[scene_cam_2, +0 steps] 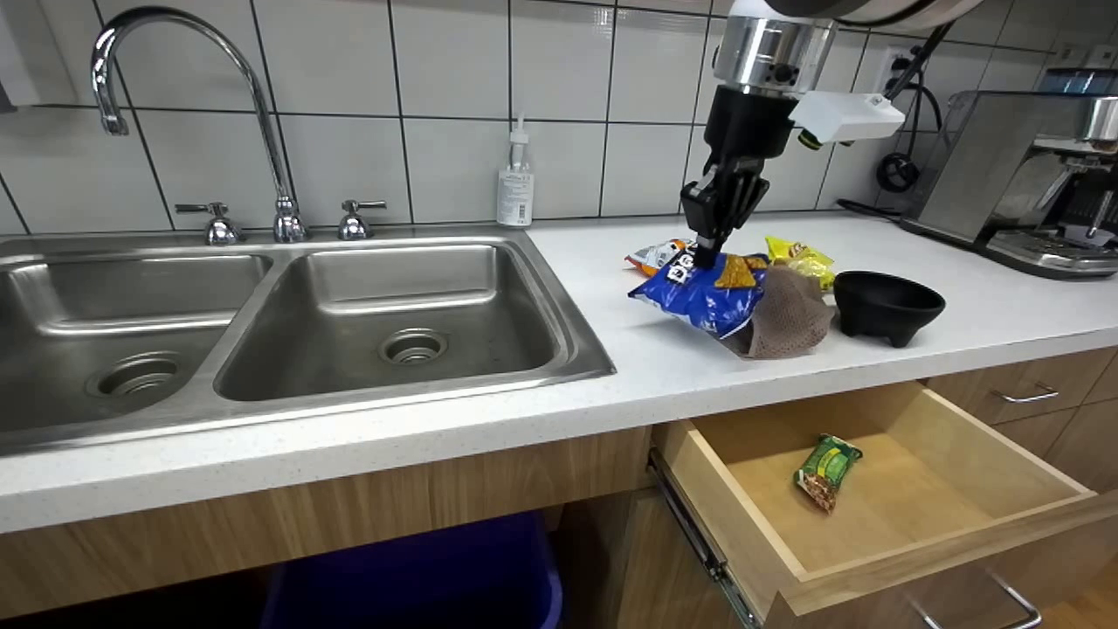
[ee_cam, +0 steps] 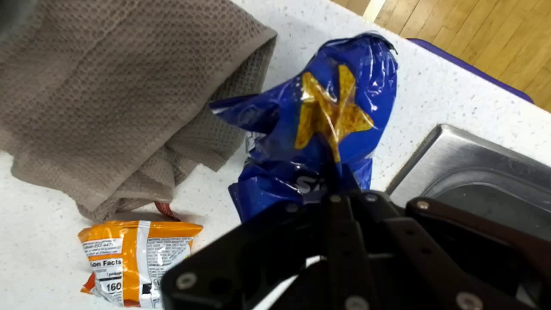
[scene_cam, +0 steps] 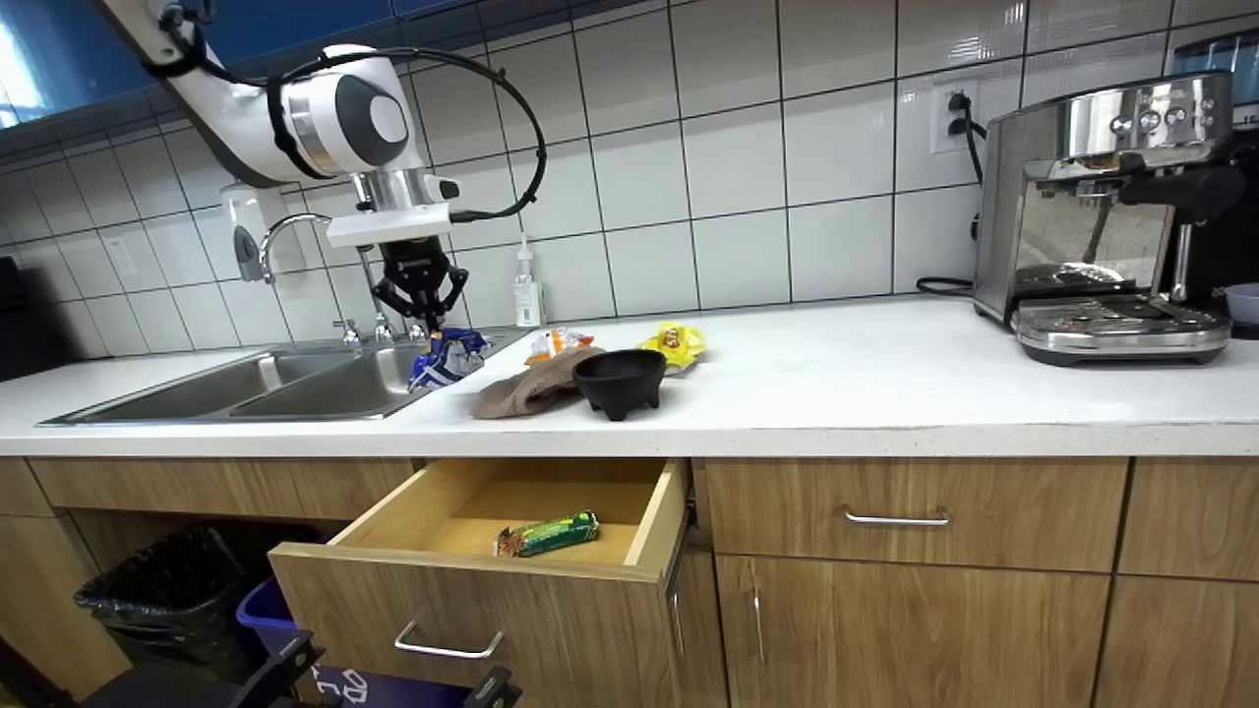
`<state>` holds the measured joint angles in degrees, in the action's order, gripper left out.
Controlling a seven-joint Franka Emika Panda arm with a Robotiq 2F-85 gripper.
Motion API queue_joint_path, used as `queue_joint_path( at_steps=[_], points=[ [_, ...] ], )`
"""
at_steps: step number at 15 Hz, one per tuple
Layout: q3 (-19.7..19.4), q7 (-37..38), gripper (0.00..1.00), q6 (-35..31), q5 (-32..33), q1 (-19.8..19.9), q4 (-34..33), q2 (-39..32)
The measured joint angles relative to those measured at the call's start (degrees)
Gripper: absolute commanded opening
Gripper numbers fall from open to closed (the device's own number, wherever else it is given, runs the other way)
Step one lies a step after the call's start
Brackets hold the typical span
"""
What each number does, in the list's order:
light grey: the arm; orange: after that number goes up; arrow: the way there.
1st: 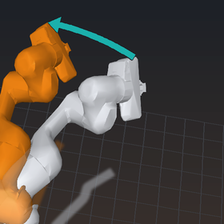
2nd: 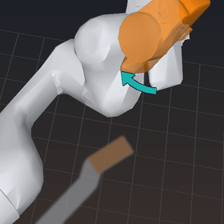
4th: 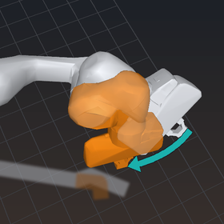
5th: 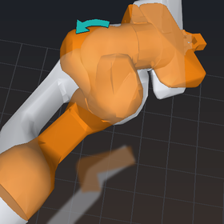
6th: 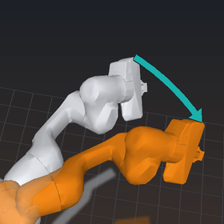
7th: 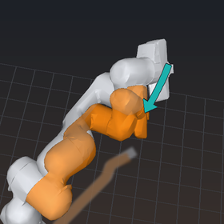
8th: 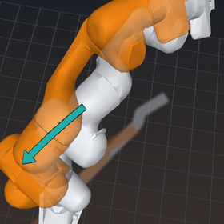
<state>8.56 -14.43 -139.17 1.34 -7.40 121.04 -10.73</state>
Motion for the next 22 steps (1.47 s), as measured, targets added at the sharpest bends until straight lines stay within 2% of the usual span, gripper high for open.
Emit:
queue_joint_path(
  at_steps=[5,11,16,22],
  points=[
    [-0.7,-4.2,0.0,1.3,0.0,0.8,5.1,4.7],
    [-2.8,-13.2,0.0,2.4,0.0,2.3,11.2,9.5],
    [-4.6,-20.6,0.0,2.6,-0.2,2.6,15.6,12.6],
    [-4.9,-26.0,0.0,2.9,-0.2,2.5,21.0,17.2]
  ],
)
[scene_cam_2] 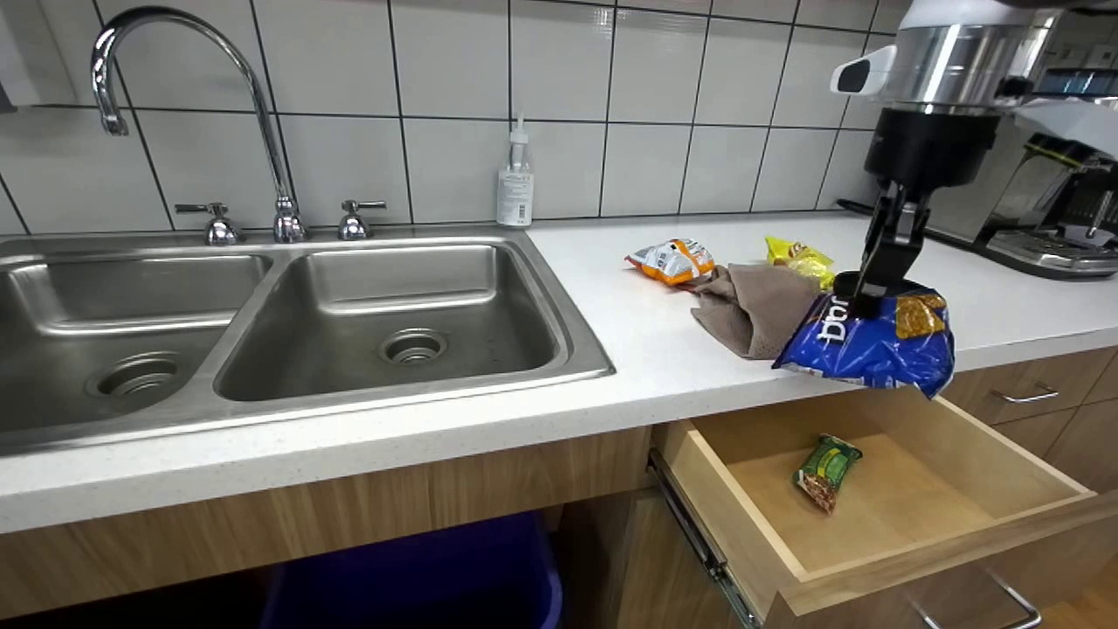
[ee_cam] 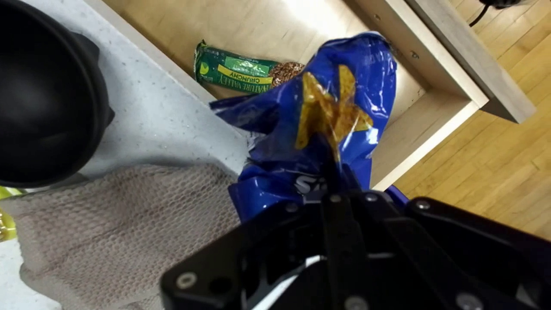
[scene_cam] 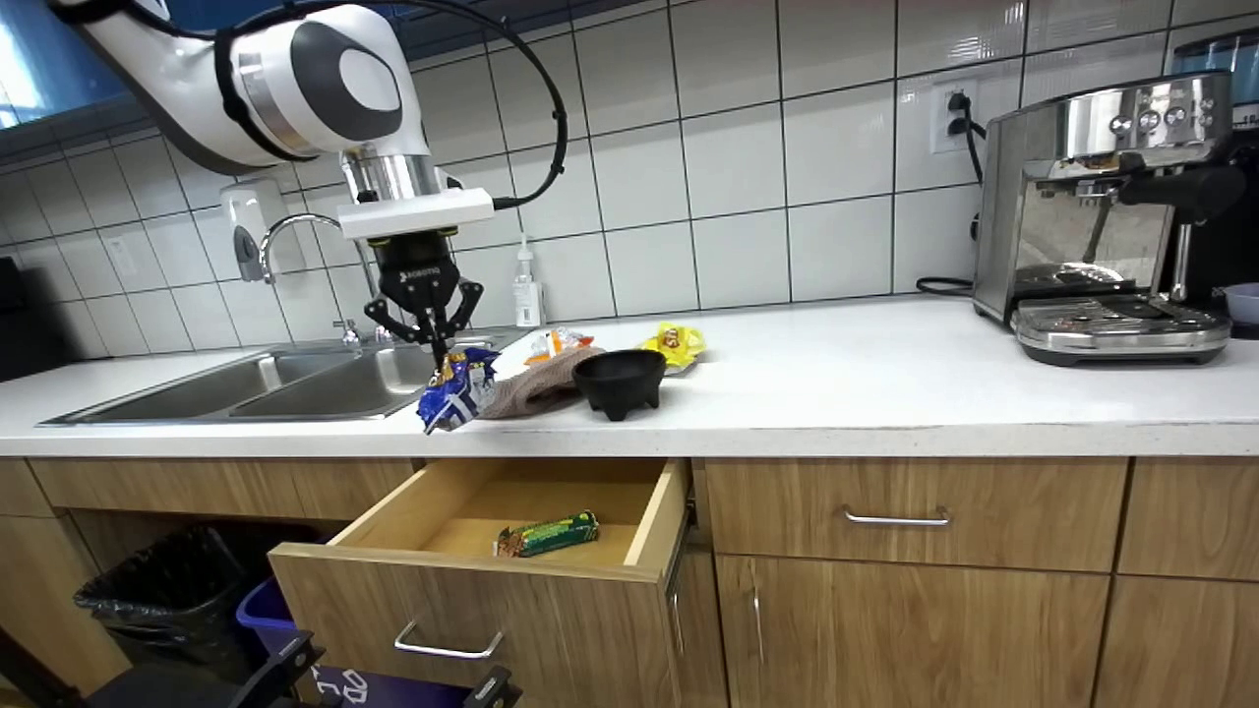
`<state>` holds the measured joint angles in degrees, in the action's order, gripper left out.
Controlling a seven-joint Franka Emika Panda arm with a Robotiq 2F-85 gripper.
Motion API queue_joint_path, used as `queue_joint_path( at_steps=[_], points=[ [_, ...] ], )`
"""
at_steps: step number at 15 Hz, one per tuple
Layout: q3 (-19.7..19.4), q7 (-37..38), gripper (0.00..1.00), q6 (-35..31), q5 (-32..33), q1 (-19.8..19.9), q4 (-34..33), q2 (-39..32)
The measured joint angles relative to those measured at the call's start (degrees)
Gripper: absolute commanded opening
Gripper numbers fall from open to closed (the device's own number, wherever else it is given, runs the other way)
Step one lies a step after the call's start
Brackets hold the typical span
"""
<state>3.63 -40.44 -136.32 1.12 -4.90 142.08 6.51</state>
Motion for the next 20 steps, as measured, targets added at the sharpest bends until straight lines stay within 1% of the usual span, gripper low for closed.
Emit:
queue_joint_path(
  at_steps=[6,12,15,20],
  points=[
    [-0.1,-4.0,0.0,0.0,0.0,-1.0,4.9,2.8],
    [-0.1,-5.9,0.0,-0.5,0.2,-1.7,7.7,2.3],
    [-0.1,-5.9,0.0,-3.2,1.4,-1.7,8.8,0.9],
    [0.0,-5.9,0.0,-8.8,5.3,-1.7,9.6,-3.4]
  ],
)
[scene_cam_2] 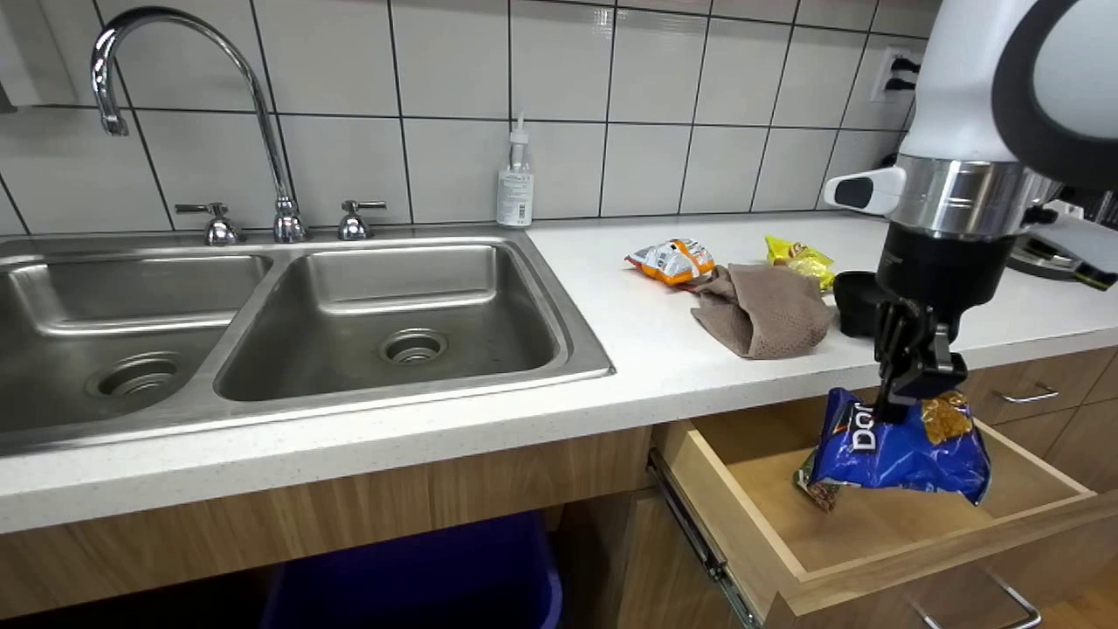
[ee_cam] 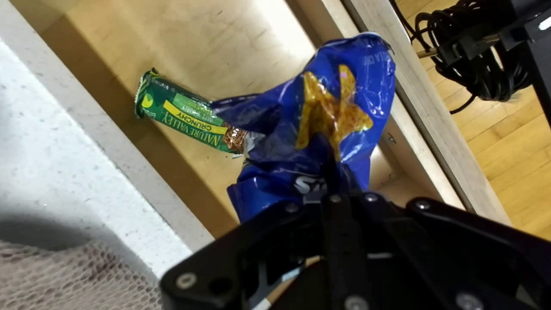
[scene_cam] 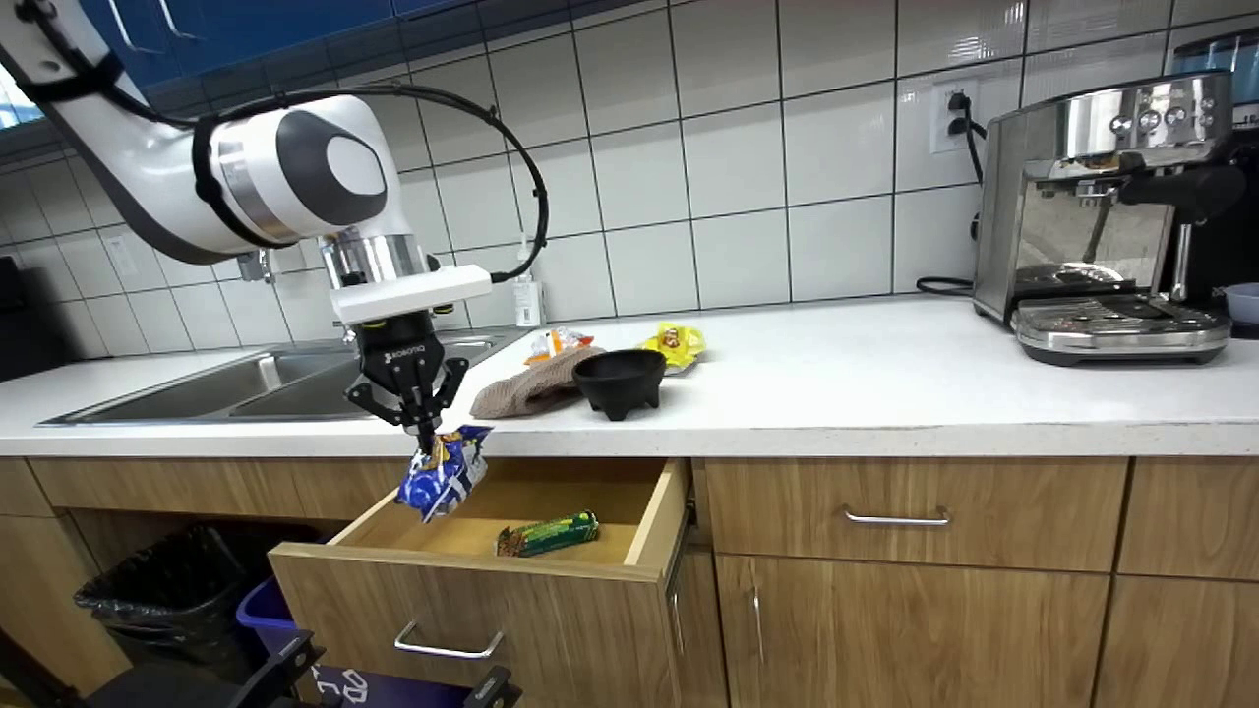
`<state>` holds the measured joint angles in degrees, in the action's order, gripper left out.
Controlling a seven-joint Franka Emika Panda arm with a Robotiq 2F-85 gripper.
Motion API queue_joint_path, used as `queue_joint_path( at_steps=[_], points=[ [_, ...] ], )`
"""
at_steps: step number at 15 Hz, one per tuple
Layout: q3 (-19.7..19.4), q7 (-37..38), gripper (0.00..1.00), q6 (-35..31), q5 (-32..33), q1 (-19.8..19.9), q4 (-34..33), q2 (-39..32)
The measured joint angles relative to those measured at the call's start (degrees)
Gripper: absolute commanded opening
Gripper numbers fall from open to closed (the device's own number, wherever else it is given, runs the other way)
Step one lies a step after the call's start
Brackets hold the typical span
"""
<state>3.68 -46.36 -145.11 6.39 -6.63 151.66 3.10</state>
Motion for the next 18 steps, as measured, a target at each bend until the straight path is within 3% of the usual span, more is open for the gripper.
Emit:
queue_joint_path(
  at_steps=[18],
  points=[
    [1.8,6.1,0.0,-7.6,11.2,-0.5,-6.4,-14.1]
  ],
)
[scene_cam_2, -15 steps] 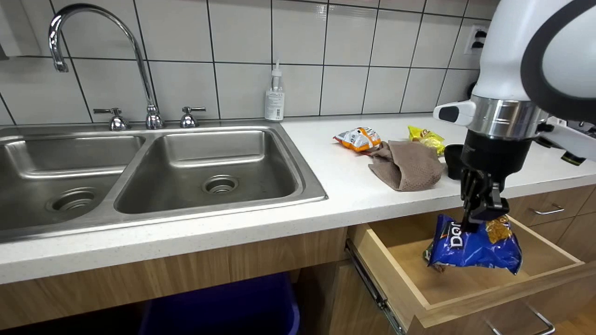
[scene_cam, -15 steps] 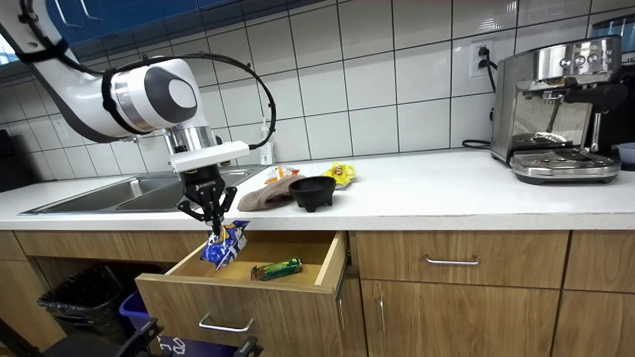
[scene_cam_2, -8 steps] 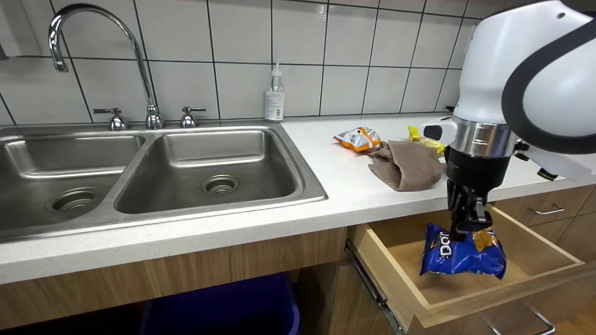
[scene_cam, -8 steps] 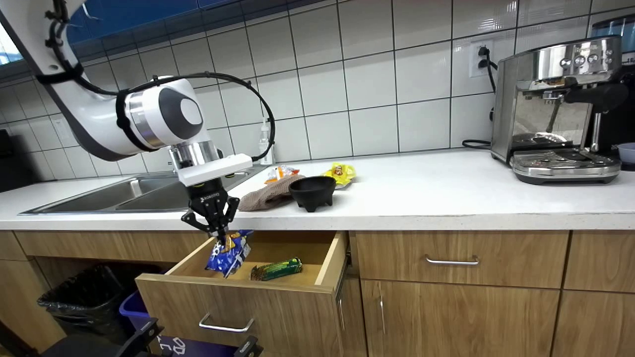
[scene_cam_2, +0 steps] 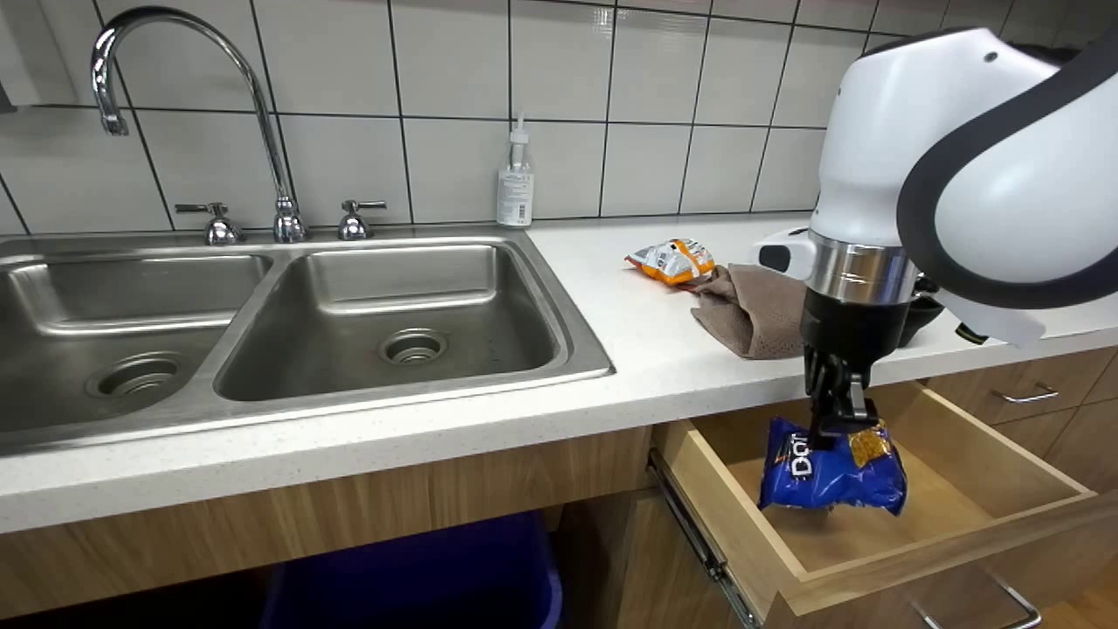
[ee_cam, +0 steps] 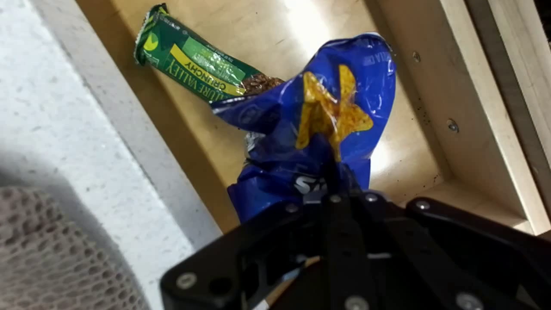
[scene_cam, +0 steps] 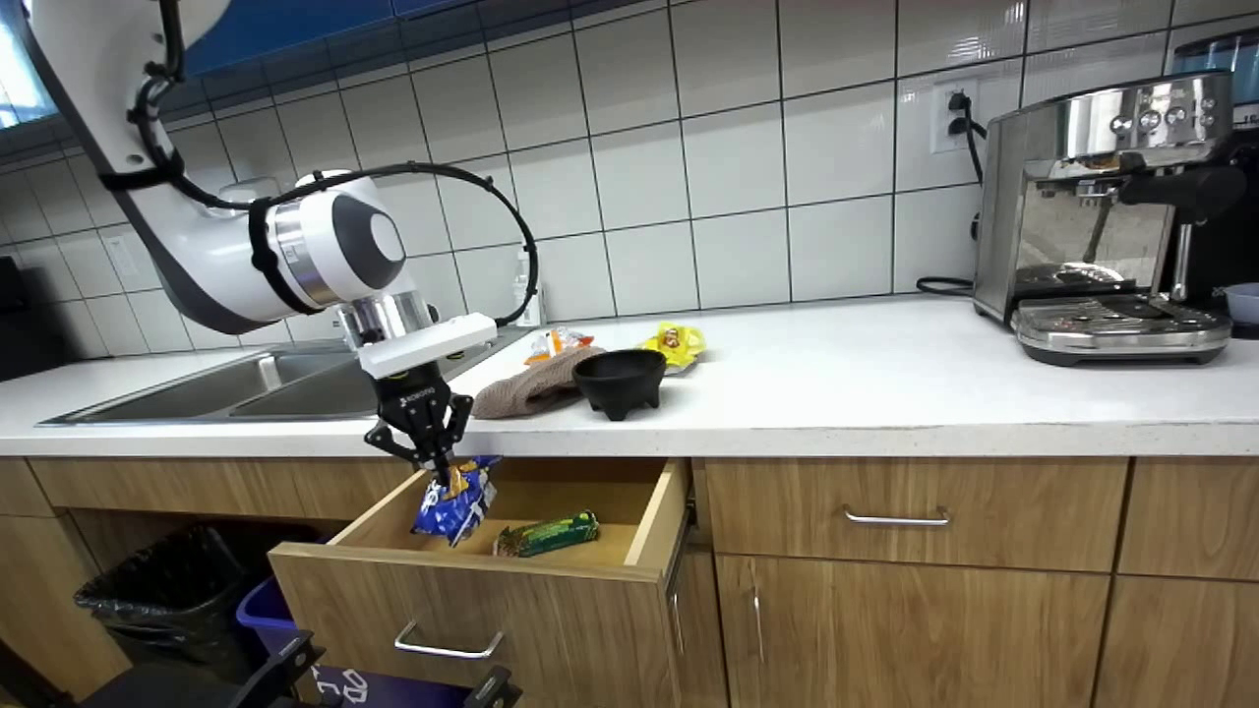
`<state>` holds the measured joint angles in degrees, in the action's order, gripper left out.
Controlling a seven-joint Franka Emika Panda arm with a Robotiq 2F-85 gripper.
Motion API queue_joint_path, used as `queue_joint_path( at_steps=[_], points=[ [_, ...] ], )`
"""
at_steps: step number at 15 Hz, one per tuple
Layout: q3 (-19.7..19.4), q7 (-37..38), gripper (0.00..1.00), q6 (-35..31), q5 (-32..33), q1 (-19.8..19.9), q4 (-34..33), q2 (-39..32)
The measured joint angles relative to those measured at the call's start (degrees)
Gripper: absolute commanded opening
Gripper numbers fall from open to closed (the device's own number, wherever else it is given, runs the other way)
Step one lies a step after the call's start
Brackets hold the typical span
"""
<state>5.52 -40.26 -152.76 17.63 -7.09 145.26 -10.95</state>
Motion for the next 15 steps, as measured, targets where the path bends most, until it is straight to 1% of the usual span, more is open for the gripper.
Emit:
queue_joint_path(
  at_steps=[1,2,4,7,12,15],
  points=[
    [0.0,0.1,0.26,0.0,0.1,-0.1,-0.3,-0.2],
    [0.1,0.3,0.27,0.0,0.2,-0.1,-0.6,-0.4],
    [0.1,0.6,0.4,0.0,0.4,-0.2,-0.9,-0.7],
    [0.1,0.7,0.63,0.0,0.4,-0.2,-1.2,-0.9],
    [0.8,0.7,0.99,0.3,-0.7,-0.1,-1.6,-0.5],
    [1.4,0.7,1.0,0.4,-1.0,-0.1,-1.6,-0.1]
  ],
)
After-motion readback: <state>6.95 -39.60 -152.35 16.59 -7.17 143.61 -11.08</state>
